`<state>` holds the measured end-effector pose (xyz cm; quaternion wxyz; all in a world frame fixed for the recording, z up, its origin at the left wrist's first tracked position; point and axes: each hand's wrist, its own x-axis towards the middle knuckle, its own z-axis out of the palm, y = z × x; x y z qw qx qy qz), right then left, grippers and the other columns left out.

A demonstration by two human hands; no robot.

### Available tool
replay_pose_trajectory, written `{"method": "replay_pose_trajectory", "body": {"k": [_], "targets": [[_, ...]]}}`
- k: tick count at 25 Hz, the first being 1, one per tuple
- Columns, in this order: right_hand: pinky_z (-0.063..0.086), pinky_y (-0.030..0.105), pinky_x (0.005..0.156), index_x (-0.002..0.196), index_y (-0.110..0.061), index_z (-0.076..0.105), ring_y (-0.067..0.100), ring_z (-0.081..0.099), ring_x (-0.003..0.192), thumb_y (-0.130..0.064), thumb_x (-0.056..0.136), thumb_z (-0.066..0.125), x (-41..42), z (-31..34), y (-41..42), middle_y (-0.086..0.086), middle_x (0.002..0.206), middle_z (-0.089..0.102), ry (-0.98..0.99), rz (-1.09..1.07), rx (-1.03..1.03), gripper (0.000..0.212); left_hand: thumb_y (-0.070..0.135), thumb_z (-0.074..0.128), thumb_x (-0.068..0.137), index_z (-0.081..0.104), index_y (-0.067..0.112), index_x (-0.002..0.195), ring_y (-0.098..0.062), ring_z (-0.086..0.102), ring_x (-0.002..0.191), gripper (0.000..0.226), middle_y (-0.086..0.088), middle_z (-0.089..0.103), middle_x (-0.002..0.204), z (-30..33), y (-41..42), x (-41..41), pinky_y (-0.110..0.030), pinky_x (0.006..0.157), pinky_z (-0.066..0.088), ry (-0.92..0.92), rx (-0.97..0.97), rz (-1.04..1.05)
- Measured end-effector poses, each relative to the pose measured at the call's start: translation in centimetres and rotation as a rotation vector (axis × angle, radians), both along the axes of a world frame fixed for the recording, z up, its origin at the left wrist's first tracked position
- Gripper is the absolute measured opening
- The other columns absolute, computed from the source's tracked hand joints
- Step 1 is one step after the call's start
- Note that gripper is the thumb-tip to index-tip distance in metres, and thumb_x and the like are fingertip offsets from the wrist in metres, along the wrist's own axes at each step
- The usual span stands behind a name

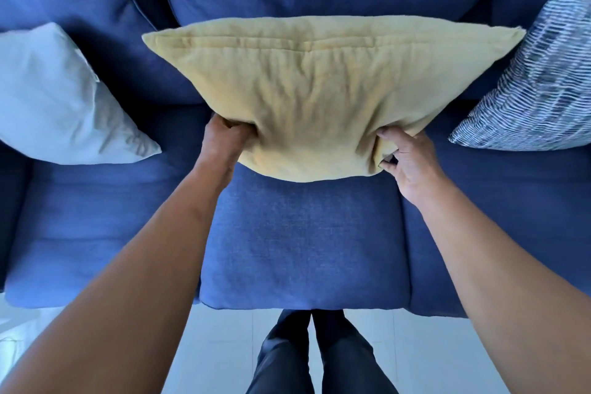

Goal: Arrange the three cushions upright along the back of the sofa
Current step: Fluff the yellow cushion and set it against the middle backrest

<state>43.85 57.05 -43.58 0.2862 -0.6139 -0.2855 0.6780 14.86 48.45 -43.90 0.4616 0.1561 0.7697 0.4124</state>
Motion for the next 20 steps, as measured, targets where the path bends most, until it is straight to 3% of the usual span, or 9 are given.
{"method": "replay_pose_trajectory", "body": {"k": [3,7,10,13,16,18,20], "targets": [[0.048,0.050,0.099,0.122,-0.024,0.064,0.022,0.064,0.121,-0.025,0.069,0.080,0.3,-0.1,0.3,-0.001,0.128,0.072,0.014,-0.012,-0.011,0.055,0.015,0.072,0.065,0.072,0.020,0.106,-0.011,0.071,0.089,0.042,0.001,0.080,0.099,0.6,0.2,-0.1,-0.031,0.078,0.059,0.052,0.016,0.036],[0.047,0.062,0.106,0.132,-0.018,0.061,0.029,0.057,0.131,-0.024,0.079,0.082,0.1,-0.6,-0.3,0.004,0.142,0.064,-0.018,-0.017,-0.075,0.058,0.016,0.074,0.075,0.069,0.022,0.106,-0.020,0.073,0.099,0.031,-0.011,0.076,0.112,1.5,0.2,0.4,-0.033,0.082,0.060,0.121,0.017,0.029],[0.051,0.061,0.101,0.128,-0.019,0.064,0.031,0.059,0.127,-0.030,0.074,0.083,-0.1,-0.3,0.0,0.005,0.140,0.065,-0.036,-0.025,-0.074,0.059,0.022,0.072,0.075,0.070,0.019,0.105,-0.021,0.074,0.094,0.030,-0.014,0.075,0.109,2.0,0.3,0.7,-0.039,0.082,0.062,0.165,0.012,0.037],[0.053,0.057,0.095,0.128,-0.019,0.061,0.026,0.064,0.116,-0.038,0.068,0.085,0.2,-0.5,0.6,0.002,0.135,0.067,-0.066,0.006,-0.070,0.067,0.026,0.067,0.074,0.070,0.018,0.102,-0.014,0.067,0.079,0.030,-0.006,0.075,0.091,1.8,0.2,0.8,-0.034,0.070,0.059,0.178,0.015,0.048],[0.053,0.047,0.085,0.123,-0.023,0.059,0.016,0.066,0.102,-0.045,0.079,0.083,0.1,-0.7,0.3,-0.007,0.119,0.068,-0.201,0.142,-0.065,0.055,0.026,0.063,0.079,0.064,0.018,0.110,-0.016,0.067,0.087,0.032,0.005,0.072,0.096,1.2,0.2,1.1,-0.028,0.066,0.054,0.171,-0.086,0.032],[0.051,0.043,0.081,0.121,-0.025,0.060,0.020,0.066,0.106,-0.052,0.082,0.078,0.1,-0.7,0.3,-0.009,0.115,0.068,-0.288,0.186,-0.045,0.051,0.034,0.063,0.081,0.062,0.019,0.115,-0.020,0.068,0.096,0.038,0.003,0.070,0.106,1.1,0.1,1.2,-0.032,0.072,0.057,0.194,-0.140,0.025],[0.053,0.045,0.088,0.121,-0.020,0.060,0.023,0.064,0.111,-0.057,0.082,0.074,0.4,-0.4,0.2,-0.004,0.120,0.068,-0.351,0.184,-0.015,0.056,0.043,0.062,0.082,0.059,0.023,0.130,-0.019,0.067,0.108,0.053,0.003,0.068,0.123,1.4,-0.4,1.3,-0.041,0.090,0.058,0.227,-0.154,0.007]]}}
